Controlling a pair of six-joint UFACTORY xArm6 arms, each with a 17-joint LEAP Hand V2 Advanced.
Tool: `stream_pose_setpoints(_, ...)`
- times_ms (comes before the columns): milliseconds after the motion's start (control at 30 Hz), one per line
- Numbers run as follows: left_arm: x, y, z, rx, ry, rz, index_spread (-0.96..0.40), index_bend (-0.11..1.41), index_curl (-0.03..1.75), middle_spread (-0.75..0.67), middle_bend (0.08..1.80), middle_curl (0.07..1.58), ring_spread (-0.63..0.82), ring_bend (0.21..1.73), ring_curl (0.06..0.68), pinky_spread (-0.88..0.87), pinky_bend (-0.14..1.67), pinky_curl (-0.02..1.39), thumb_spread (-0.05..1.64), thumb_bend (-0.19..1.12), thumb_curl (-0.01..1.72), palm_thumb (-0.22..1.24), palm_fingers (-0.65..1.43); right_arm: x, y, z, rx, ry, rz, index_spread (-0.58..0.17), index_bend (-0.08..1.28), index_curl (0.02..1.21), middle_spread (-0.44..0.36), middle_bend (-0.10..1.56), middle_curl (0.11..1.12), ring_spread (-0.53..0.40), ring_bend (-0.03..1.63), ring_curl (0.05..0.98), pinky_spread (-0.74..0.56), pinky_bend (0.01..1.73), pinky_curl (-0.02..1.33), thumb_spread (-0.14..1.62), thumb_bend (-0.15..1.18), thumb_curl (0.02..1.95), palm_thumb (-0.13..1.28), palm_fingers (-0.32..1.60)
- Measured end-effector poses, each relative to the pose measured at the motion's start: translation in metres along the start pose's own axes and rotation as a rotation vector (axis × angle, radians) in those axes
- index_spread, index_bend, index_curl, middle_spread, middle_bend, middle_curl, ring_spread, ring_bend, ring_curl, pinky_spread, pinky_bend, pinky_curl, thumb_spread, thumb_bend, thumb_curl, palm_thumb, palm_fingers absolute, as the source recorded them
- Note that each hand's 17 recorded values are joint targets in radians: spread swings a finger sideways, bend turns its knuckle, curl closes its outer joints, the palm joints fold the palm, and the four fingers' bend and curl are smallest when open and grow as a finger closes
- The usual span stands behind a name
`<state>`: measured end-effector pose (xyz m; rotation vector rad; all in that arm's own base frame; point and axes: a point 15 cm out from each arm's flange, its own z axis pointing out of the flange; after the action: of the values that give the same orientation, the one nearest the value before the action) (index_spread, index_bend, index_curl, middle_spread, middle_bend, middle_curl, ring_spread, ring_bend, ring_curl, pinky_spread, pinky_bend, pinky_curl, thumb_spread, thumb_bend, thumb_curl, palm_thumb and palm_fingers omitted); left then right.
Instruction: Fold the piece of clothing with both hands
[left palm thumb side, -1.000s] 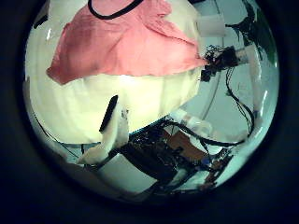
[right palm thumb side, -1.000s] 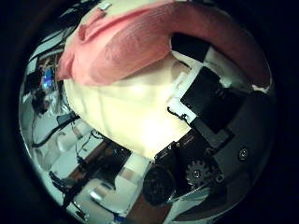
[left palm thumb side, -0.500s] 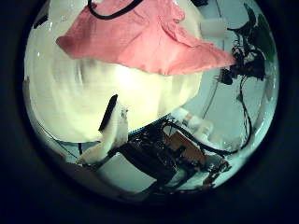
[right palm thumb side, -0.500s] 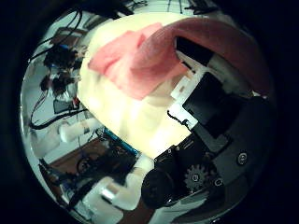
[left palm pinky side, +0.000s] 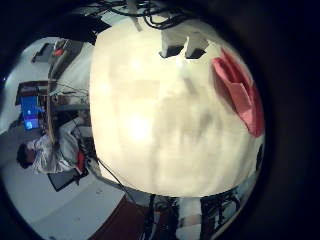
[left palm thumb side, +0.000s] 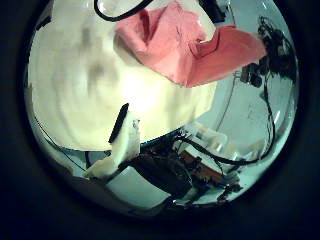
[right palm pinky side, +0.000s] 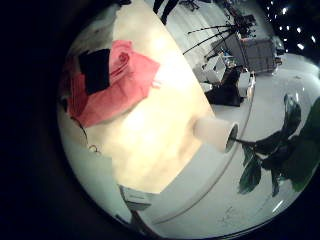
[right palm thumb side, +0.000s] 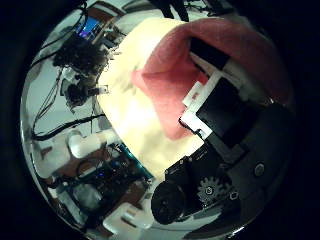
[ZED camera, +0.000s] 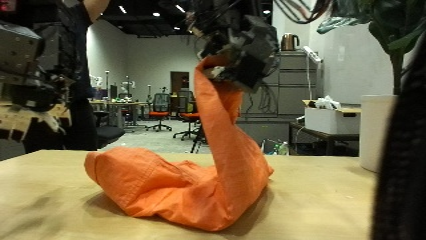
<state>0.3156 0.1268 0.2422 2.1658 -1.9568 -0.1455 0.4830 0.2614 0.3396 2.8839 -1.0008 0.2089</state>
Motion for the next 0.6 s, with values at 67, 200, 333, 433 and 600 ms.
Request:
stream_pose_setpoints(67,-0.002,0.007,0.003,-0.001,0.002,-0.006,0.19,0.15,0.24,0.30,0.22,0.34,0.49,0.57,0.223,0.46,0.43,0.31,1.21,-0.01,0.34,0.50,0.00,-0.024,-0.032,0.018,0.030,0.009,-0.063,-0.262,1.03,0.86,-0.125,1.26,0.80,-0.218,1.35,0.683,-0.31,1.08,0.97,1.13,-0.01,0.73,1.16,1.10)
stream_pose_setpoints(200,-0.013,0.022,0.007,0.001,0.011,-0.026,0.19,0.14,0.24,0.29,0.22,0.35,0.49,0.57,0.223,0.46,0.44,0.31,1.21,-0.01,0.34,0.51,0.00,-0.058,-0.057,0.048,0.018,0.001,-0.135,-0.263,1.02,0.86,-0.131,1.25,0.80,-0.215,1.35,0.681,-0.31,1.08,0.98,1.13,-0.01,0.74,1.15,1.11)
stream_pose_setpoints(333,-0.012,0.032,0.011,0.007,0.017,-0.037,0.19,0.15,0.24,0.29,0.22,0.35,0.49,0.58,0.223,0.47,0.44,0.31,1.20,-0.01,0.34,0.53,0.01,-0.077,-0.083,0.067,0.059,0.008,-0.169,-0.264,1.02,0.87,-0.133,1.25,0.80,-0.215,1.34,0.676,-0.31,1.07,0.98,1.14,-0.02,0.74,1.10,1.11)
stream_pose_setpoints(433,-0.012,0.039,0.010,0.015,0.017,-0.041,0.18,0.15,0.24,0.28,0.22,0.35,0.49,0.59,0.222,0.47,0.44,0.31,1.20,-0.01,0.34,0.53,0.01,-0.086,-0.097,0.086,0.073,0.007,-0.177,-0.269,0.98,0.86,-0.134,1.23,0.78,-0.219,1.31,0.656,-0.33,1.06,0.95,1.17,-0.04,0.72,1.01,1.11)
stream_pose_setpoints(600,-0.012,0.048,0.012,0.023,0.013,-0.044,0.18,0.15,0.24,0.27,0.22,0.35,0.48,0.59,0.220,0.47,0.44,0.31,1.20,-0.02,0.34,0.54,0.02,-0.085,-0.107,0.097,0.096,0.005,-0.172,-0.309,0.69,0.80,-0.165,1.08,0.72,-0.276,1.22,0.613,-0.49,0.94,0.84,1.24,-0.01,0.67,0.95,0.64)
